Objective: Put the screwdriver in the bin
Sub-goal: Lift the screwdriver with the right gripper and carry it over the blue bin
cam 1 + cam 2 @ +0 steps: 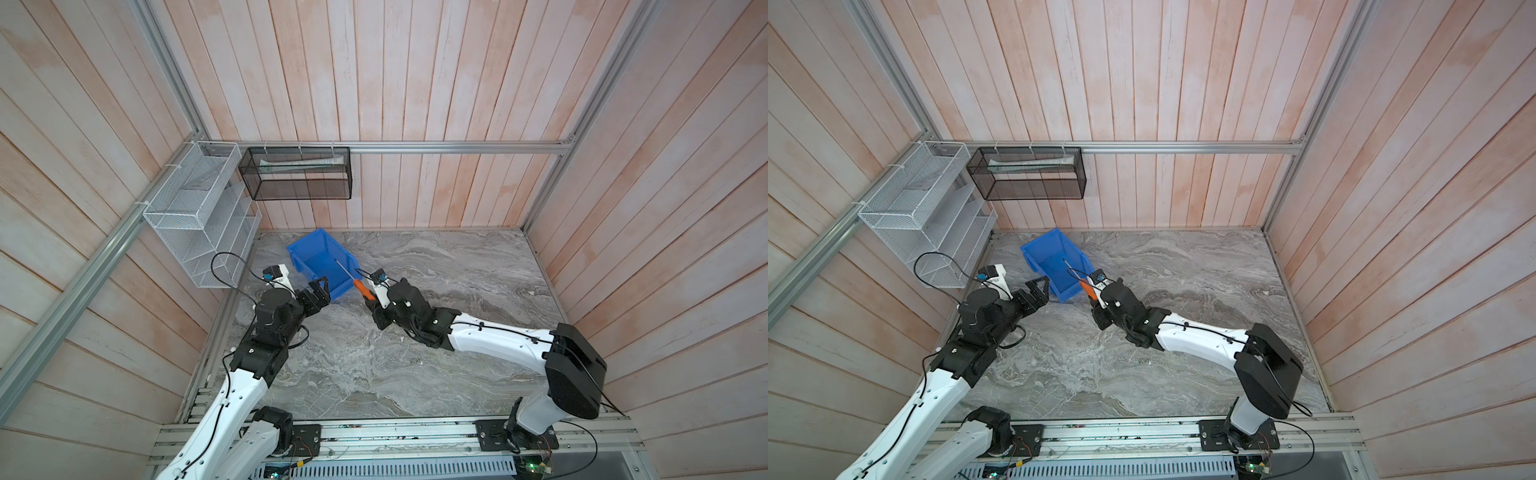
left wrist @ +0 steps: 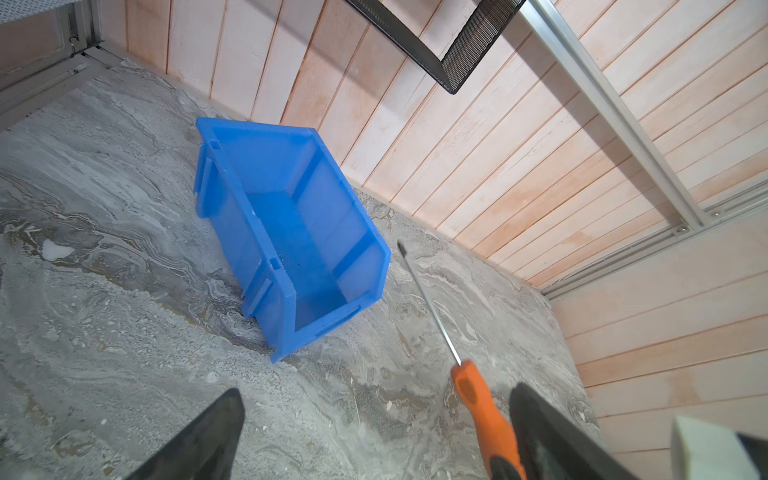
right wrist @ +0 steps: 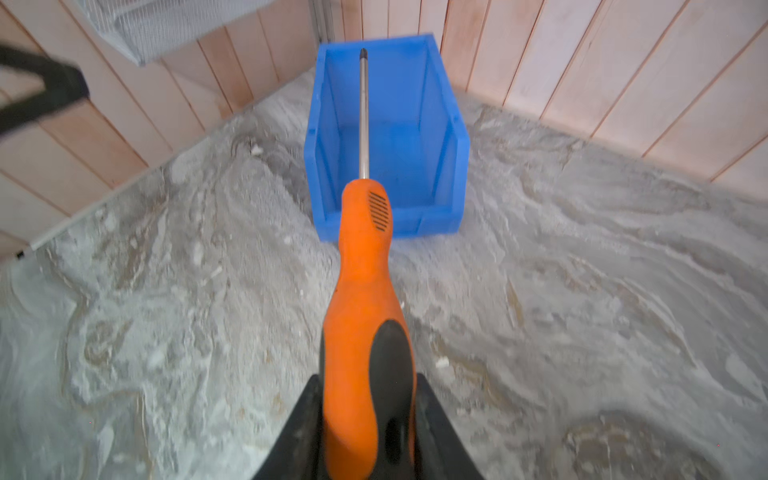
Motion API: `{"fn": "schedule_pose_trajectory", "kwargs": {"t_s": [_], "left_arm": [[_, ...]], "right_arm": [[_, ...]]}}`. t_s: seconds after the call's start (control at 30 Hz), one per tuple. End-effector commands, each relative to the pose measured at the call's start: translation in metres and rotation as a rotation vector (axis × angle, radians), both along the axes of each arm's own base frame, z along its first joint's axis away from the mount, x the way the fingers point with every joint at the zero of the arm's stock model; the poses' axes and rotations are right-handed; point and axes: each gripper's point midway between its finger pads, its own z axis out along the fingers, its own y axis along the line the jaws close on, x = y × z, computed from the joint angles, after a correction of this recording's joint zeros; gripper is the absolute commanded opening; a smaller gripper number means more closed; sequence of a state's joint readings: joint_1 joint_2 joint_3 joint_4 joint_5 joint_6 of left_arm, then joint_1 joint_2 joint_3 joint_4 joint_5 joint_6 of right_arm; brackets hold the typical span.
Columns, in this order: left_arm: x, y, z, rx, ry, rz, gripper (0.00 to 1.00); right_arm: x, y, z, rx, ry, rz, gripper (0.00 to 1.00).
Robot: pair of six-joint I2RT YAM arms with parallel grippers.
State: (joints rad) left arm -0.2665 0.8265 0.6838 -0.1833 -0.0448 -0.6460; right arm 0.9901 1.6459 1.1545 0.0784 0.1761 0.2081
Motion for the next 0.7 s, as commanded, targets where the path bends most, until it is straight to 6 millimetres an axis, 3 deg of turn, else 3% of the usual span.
{"fn": "schedule_pose_trajectory", "kwargs": {"t_s": [0.0, 0.13, 0.3, 0.5, 0.67], "left_arm": [[0.007, -0.002, 0.021, -0.072, -0.054, -0.005, 1.00], [0.013, 0.015, 0.020, -0.113, -0.038, 0.028, 1.00], [0.015, 0.031, 0.013, -0.196, -0.035, 0.035, 1.00], [0.017, 0.033, 0.008, -0.199, -0.025, 0.032, 1.00], [0.018, 0.033, 0.003, -0.210, -0.016, 0.031, 1.00]], "right_arm": [[0.027, 0.023, 0.010, 0.057, 0.046, -0.044, 0.18], [0.054, 0.052, 0.004, 0.123, 0.124, -0.070, 0.18], [0.071, 0.082, -0.008, 0.231, 0.221, -0.069, 0.19], [0.085, 0.112, -0.029, 0.282, 0.295, -0.070, 0.19], [0.102, 0.126, -0.046, 0.317, 0.334, -0.104, 0.20]]}}
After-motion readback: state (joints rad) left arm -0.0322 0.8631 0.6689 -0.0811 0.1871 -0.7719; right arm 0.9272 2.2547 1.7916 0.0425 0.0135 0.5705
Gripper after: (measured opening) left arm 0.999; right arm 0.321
